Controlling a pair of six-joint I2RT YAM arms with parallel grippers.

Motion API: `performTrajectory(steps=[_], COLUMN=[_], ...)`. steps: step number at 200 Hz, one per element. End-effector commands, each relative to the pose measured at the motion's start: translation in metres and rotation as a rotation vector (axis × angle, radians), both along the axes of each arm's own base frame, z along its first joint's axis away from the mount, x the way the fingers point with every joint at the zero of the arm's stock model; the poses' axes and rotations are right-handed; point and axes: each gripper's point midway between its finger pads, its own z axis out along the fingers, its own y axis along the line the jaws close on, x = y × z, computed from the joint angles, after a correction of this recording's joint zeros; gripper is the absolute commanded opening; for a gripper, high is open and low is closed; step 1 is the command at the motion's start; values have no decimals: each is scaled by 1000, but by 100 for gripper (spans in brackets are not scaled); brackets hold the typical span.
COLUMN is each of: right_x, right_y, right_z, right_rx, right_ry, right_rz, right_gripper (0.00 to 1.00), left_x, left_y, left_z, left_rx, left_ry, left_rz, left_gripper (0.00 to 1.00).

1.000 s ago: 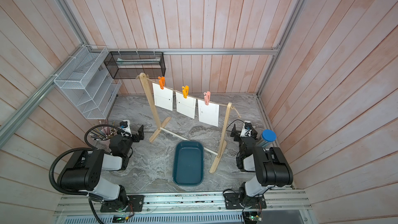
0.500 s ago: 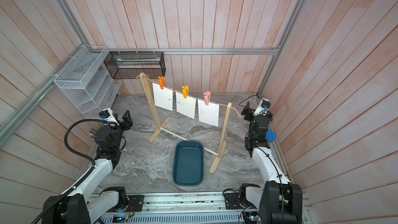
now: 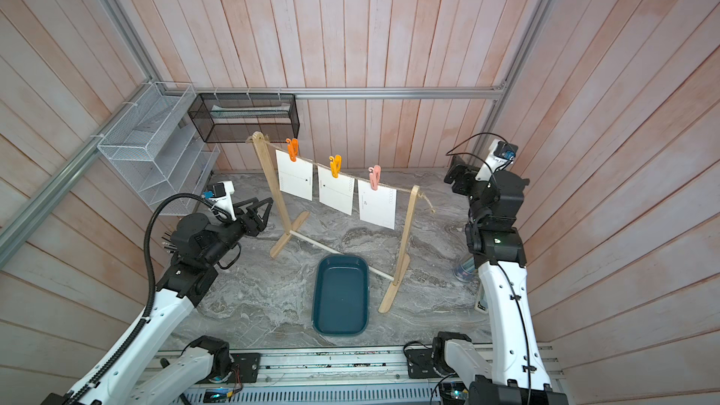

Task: Remove the postcards from the strings
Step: Pinch the postcard on the clothesline.

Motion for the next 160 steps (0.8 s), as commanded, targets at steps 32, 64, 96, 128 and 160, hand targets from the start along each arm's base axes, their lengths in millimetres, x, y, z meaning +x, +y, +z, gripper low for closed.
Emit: performTrajectory(steps=[32, 64, 96, 128, 160], right_x=[-33, -52, -73, -90, -97], right_y=[45, 77, 103, 125, 147], right_z=[47, 67, 81, 90, 93], right_rx=[-9, -14, -4, -3, -23], right_ry=[-14, -32, -62, -78, -86], right_rz=[255, 441, 609, 759, 836], right_gripper=[93, 93, 92, 92, 92], left_x=[-71, -91, -89, -81, -72], left_y=[-84, -126, -161, -180, -190], left_z=[45, 57, 54, 51, 50], left_rx=[-8, -2, -1, -22, -31], left_ry=[-36, -69, -75, -75, -90], left_rz=[-343, -477, -543, -566, -564], left_gripper=[63, 60, 53, 53, 53])
